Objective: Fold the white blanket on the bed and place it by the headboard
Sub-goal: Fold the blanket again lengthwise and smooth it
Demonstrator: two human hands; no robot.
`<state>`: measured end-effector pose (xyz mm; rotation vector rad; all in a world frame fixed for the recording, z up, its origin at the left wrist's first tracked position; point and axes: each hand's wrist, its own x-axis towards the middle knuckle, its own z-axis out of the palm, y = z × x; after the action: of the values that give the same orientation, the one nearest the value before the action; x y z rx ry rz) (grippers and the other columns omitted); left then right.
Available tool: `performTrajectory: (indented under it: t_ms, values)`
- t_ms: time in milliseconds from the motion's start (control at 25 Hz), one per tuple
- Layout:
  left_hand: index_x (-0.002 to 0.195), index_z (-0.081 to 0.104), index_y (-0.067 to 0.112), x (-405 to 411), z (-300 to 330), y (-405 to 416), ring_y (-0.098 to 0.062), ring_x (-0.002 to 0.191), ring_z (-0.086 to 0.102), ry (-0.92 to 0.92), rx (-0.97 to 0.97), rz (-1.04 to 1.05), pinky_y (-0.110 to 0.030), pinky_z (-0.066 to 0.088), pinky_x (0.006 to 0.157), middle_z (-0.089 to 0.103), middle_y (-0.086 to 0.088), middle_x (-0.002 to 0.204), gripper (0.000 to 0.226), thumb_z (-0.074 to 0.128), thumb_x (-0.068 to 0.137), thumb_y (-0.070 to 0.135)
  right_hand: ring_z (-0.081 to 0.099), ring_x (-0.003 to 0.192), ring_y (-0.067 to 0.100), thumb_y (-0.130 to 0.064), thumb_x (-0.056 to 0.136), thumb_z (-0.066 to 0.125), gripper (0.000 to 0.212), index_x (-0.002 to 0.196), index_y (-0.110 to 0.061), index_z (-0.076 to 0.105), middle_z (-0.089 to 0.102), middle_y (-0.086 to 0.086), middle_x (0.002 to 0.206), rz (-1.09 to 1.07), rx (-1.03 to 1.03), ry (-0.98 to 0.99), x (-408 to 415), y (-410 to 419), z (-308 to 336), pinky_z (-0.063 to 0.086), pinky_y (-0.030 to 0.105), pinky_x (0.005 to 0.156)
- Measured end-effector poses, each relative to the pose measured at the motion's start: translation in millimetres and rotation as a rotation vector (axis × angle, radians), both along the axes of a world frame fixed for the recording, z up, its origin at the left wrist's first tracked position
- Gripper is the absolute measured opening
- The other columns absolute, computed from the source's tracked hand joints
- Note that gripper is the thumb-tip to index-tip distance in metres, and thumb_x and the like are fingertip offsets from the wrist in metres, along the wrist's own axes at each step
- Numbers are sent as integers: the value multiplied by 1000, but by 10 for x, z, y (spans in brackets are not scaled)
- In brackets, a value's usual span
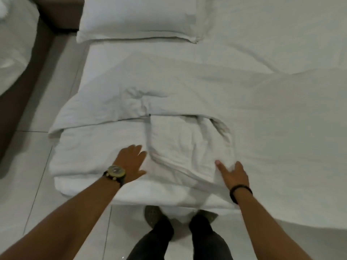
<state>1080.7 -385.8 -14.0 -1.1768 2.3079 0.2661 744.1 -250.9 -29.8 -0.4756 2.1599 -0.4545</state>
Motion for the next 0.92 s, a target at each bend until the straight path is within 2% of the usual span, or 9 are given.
performTrajectory:
  t_ms: [160,240,320,400,480,560,680,800,920]
  values:
    - [108,69,8,585,-298,33,-38,78,64,-178,-52,-84,-46,53,61,68,-19,102,59,83,51,13,58,112,37,-62,75,67,77,130,-12,49,60,17,127,158,27,237,4,-267,-60,46,41,88]
    - [84,72,8,601,-422,-17,-29,54,59,-51,-170,-138,-34,48,46,65,-13,71,37,82,48,4,61,103,36,-58,79,65,64,121,-10,54,64,16,115,295,69,362,17,-366,-90,46,37,78]
    - [71,68,11,761,-367,-133,-27,46,55,50,-214,-165,-31,44,42,60,-9,59,28,82,49,2,61,89,36,-48,84,63,43,101,-9,56,64,13,95,320,15,367,61,-417,-33,42,34,65]
    - [67,66,12,1084,-261,19,-28,46,55,143,-184,-163,-32,42,43,60,-8,58,28,80,45,1,57,71,35,-41,85,62,35,79,-9,48,57,10,74,313,-63,321,112,-366,61,37,33,55]
    - [65,65,13,1253,-155,367,-28,47,56,156,-119,-151,-30,43,44,61,-8,58,33,81,38,1,55,67,32,-37,87,61,34,77,-9,45,56,10,72,325,-69,241,120,-212,90,37,33,54]
    - [85,67,15,1261,-205,579,-28,68,63,6,54,-99,-32,49,56,67,-8,81,39,82,49,13,56,78,27,-40,88,61,29,93,-13,51,60,7,88,365,56,115,238,77,-12,43,34,65]
    - [123,48,22,1083,-329,471,-25,112,51,-184,406,155,-34,44,88,52,-3,127,66,64,70,58,54,89,22,-44,81,70,48,115,-19,47,56,0,103,236,58,18,362,249,-139,45,33,79]
    - [119,52,24,751,-308,119,-21,106,54,85,527,473,-31,43,82,56,-2,124,81,59,62,81,54,91,19,-45,76,76,57,121,-22,49,56,-4,103,65,-66,43,371,58,-69,43,30,76]
    - [133,44,21,80,-233,-314,-25,114,53,453,346,661,-37,46,91,49,-9,138,72,63,77,62,59,83,17,-46,76,73,39,106,-25,57,61,-8,90,194,-152,164,443,-69,119,42,27,64]
